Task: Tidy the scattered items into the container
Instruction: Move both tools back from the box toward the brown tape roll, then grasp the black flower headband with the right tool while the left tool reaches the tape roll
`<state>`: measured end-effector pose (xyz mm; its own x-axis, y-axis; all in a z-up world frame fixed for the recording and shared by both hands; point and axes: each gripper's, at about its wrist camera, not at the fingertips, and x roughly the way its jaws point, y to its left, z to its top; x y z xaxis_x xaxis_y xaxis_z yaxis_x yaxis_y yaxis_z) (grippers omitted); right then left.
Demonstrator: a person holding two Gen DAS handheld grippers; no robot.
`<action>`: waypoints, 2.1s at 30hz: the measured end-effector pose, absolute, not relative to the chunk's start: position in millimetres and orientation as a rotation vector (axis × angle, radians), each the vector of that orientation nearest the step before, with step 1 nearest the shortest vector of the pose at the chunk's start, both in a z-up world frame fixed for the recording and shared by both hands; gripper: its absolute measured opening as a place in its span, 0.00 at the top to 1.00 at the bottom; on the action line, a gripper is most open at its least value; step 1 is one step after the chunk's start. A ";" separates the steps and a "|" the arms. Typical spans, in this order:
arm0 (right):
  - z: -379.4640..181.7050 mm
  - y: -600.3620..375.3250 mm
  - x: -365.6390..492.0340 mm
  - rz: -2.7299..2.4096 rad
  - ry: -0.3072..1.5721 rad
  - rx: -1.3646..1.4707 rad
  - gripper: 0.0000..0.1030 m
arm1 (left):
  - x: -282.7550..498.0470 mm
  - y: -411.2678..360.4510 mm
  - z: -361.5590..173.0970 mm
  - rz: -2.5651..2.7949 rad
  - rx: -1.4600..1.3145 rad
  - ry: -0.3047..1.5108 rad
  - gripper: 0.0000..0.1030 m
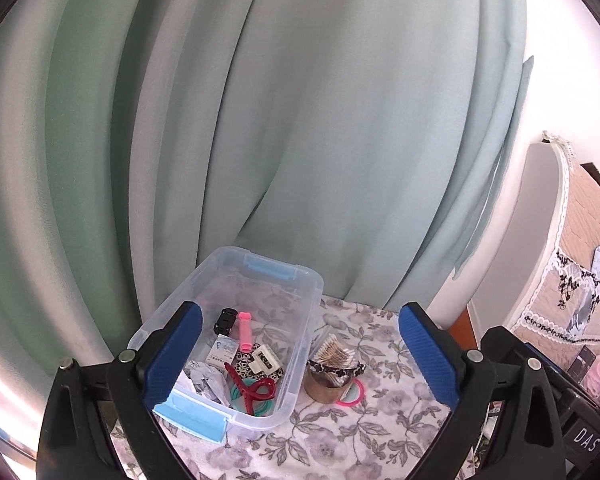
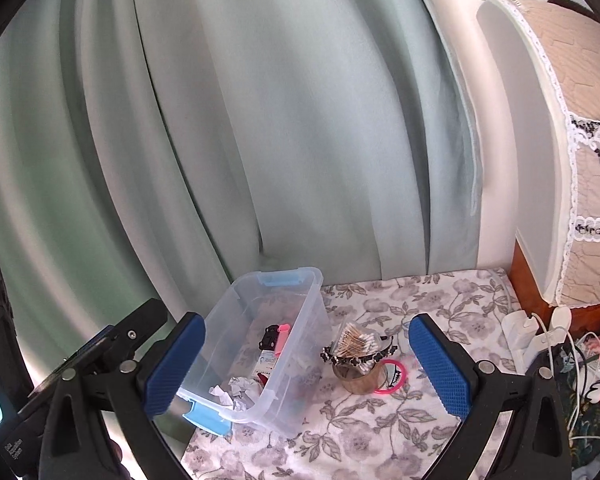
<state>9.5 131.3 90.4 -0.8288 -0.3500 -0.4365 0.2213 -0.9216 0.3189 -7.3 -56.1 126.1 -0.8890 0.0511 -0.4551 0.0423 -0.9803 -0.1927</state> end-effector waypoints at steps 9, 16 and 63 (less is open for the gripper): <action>89.0 169.6 24.1 -2.749 -0.429 0.692 0.00 | -4.2 -18.1 125.5 3.017 -0.765 -0.237 0.04; 80.2 198.6 32.9 -2.768 -0.485 0.696 0.00 | -7.7 4.3 118.0 2.965 -0.791 -0.217 0.04; -104.6 252.7 -65.9 -2.585 -0.480 1.335 0.00 | -139.8 37.8 -103.0 2.722 -1.545 -0.346 0.00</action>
